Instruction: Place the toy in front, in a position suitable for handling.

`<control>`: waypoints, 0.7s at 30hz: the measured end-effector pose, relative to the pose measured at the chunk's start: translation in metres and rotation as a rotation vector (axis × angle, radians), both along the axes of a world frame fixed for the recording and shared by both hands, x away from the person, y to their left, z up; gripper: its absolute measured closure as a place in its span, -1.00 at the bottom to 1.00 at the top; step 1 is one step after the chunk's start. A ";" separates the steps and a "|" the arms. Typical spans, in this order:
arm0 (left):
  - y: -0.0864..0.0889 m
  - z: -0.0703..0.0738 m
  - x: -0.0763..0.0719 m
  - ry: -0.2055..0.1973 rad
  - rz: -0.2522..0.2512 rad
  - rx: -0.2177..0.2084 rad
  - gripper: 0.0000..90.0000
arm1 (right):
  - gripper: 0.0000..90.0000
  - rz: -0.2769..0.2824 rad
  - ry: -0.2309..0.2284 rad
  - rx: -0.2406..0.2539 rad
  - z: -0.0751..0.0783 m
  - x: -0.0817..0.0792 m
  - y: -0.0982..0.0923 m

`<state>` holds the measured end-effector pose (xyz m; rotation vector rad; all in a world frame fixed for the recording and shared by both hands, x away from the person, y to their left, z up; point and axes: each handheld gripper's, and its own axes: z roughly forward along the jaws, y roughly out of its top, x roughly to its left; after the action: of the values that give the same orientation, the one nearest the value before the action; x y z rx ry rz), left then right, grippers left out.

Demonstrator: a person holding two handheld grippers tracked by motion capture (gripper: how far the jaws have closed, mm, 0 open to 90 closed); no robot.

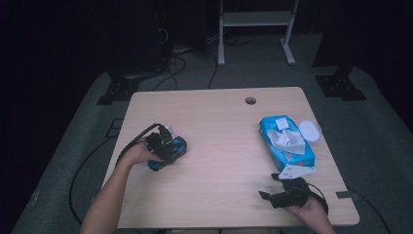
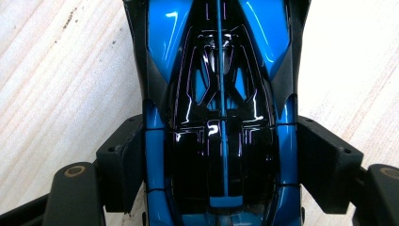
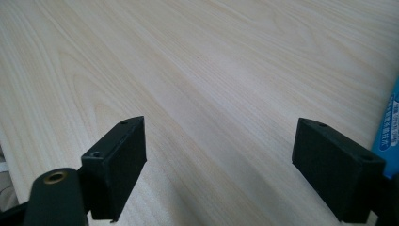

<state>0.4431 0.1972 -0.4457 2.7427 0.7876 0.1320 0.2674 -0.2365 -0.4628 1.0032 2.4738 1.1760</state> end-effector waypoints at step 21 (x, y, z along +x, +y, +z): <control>0.000 0.013 -0.006 -0.039 -0.020 -0.016 -0.42 | -0.62 -0.006 -0.006 0.004 0.000 0.000 0.000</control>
<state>0.4375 0.1975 -0.4331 2.7237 0.7470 0.1736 0.2678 -0.2363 -0.4625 1.0057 2.4631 1.1814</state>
